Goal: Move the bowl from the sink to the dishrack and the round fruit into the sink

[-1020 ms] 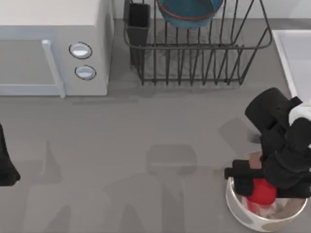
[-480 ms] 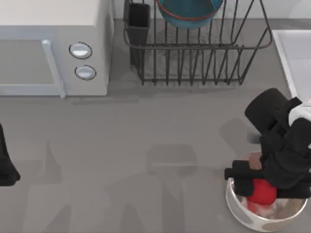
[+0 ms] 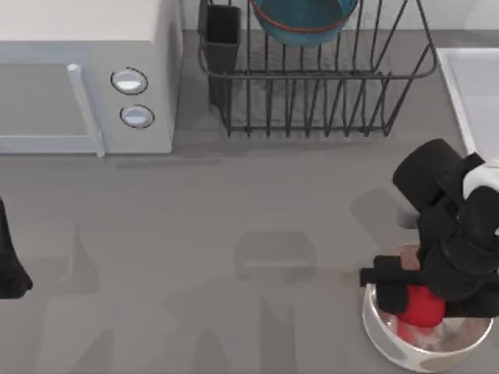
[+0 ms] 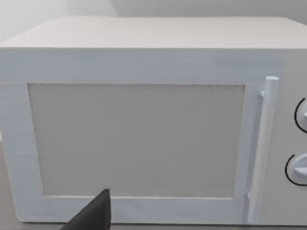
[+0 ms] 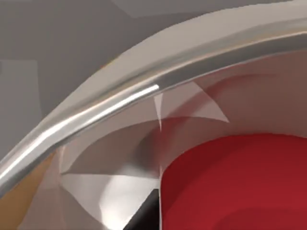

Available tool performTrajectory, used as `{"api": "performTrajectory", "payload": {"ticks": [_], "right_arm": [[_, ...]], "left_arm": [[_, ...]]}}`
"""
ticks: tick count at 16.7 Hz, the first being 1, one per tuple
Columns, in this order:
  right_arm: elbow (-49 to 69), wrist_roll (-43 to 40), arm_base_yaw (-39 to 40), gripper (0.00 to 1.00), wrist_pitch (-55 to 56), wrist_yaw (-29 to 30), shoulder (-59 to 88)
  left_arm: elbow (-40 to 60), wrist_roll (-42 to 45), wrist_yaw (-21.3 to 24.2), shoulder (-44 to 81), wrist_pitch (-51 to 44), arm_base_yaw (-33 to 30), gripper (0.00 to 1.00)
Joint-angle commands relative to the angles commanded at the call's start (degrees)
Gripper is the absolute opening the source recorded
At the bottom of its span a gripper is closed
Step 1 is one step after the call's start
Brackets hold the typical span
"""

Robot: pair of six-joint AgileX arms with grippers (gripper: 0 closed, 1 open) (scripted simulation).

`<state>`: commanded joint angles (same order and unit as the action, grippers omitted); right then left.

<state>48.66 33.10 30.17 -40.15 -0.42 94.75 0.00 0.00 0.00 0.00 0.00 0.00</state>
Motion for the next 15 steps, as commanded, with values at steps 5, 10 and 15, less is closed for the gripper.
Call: {"api": "performTrajectory", "payload": {"ticks": [5,10,15], "right_arm": [[6.3,-0.1,0.0,0.00,-9.7,0.0,-2.9],[13.6,-0.3,-0.1,0.00,-21.1,-0.2,-6.9],[15.4,-0.4,-0.2,0.00,-23.5,-0.1,-8.1]], "left_arm": [[0.0,0.0,0.0,0.0,0.0,0.0,1.00],[0.0,0.0,0.0,0.0,0.0,0.0,1.00],[0.0,0.0,0.0,0.0,0.0,0.0,1.00]]}}
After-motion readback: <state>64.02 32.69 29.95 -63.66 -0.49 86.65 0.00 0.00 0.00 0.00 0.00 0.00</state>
